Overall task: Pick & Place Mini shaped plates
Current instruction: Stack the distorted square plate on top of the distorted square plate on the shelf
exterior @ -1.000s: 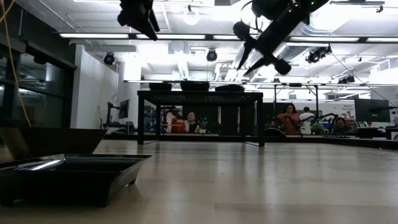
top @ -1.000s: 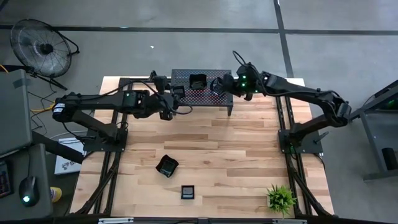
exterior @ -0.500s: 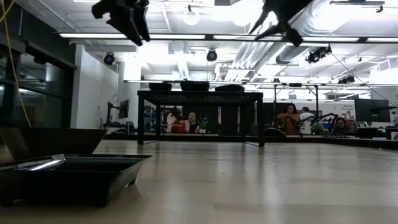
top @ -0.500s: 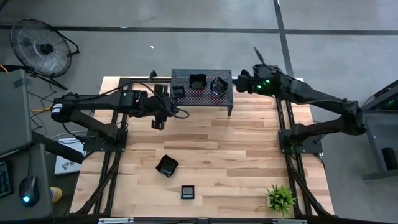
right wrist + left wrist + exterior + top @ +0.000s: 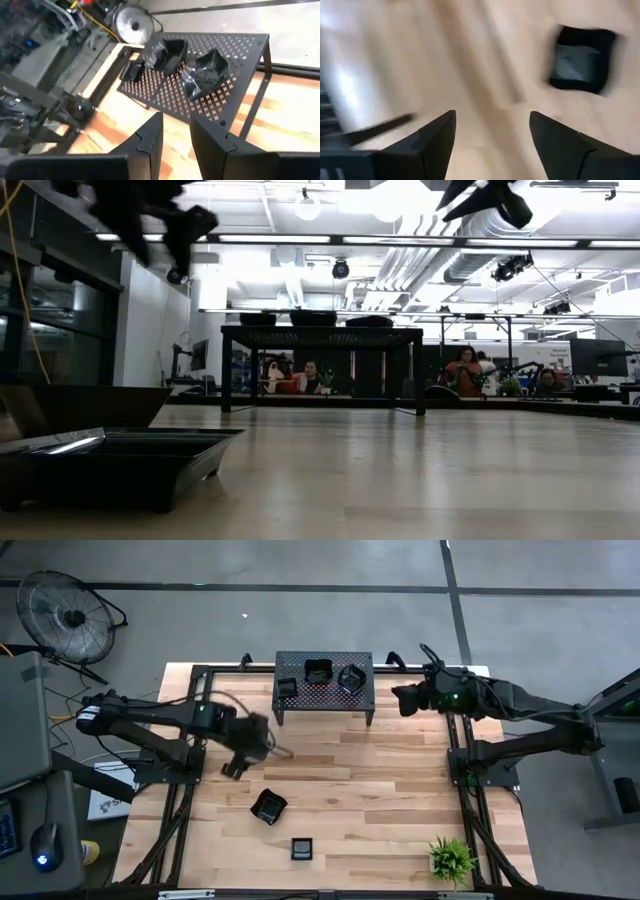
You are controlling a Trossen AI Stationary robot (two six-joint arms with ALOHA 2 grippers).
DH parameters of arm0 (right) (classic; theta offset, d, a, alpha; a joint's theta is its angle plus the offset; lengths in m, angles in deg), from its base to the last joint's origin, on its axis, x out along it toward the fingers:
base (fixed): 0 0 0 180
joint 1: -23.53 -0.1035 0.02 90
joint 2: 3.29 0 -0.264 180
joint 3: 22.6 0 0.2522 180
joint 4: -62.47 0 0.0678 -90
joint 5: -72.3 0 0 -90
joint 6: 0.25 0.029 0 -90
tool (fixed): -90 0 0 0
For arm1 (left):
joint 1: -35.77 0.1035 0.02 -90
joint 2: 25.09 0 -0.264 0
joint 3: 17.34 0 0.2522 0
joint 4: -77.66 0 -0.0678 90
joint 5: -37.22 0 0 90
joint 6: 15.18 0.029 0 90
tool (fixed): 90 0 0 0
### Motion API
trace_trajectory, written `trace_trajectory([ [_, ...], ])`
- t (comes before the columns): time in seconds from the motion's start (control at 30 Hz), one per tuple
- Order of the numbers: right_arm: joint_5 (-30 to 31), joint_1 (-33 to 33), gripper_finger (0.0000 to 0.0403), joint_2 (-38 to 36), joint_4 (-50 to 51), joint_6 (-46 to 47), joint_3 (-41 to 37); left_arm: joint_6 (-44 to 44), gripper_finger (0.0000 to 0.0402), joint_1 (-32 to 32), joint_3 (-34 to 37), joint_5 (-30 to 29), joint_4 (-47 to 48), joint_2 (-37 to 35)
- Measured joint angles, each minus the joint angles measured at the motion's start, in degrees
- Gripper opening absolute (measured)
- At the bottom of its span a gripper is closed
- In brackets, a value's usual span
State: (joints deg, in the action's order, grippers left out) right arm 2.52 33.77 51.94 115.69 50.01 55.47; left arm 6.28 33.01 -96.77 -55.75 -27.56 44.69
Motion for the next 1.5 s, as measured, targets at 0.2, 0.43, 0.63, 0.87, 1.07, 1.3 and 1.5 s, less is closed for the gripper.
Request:
trace_trajectory([
  [0.2,2.06,-5.34,0.0091,0.35,1.99,-1.52,0.0,-5.38,0.0248,-9.64,4.43,5.71,0.02,-0.94],
  [0.43,4.53,-11.12,0.0091,0.38,1.92,-2.8,0.0,-15.06,0.0248,-21.32,5.88,3.86,-1.96,0.37],
  [0.63,6.75,-15.81,0.0091,0.39,1.88,-2.85,0.0,-17.47,0.0248,-28.94,5.91,1.03,-8.0,3.71],
  [0.87,9.85,-19.62,0.0091,0.39,1.9,-3.63,0.0,-20.15,0.0248,-33.15,5.91,-2.17,-13.86,9.75],
  [1.07,9.71,-21.07,0.0091,0.41,1.92,-4.29,0.0,-20.28,0.0248,-35.13,5.91,-2.29,-14.29,14.68],
  [1.3,9.94,-22.47,0.0091,0.41,1.97,-4.29,0.0,-20.01,0.0248,-35.63,5.91,-2.46,-14.28,18.56],
  [1.5,11.74,-24.27,0.0091,0.41,1.97,-4.22,0.0,-16.84,0.0248,-35.53,5.91,-7.03,-14.27,21.65],
])
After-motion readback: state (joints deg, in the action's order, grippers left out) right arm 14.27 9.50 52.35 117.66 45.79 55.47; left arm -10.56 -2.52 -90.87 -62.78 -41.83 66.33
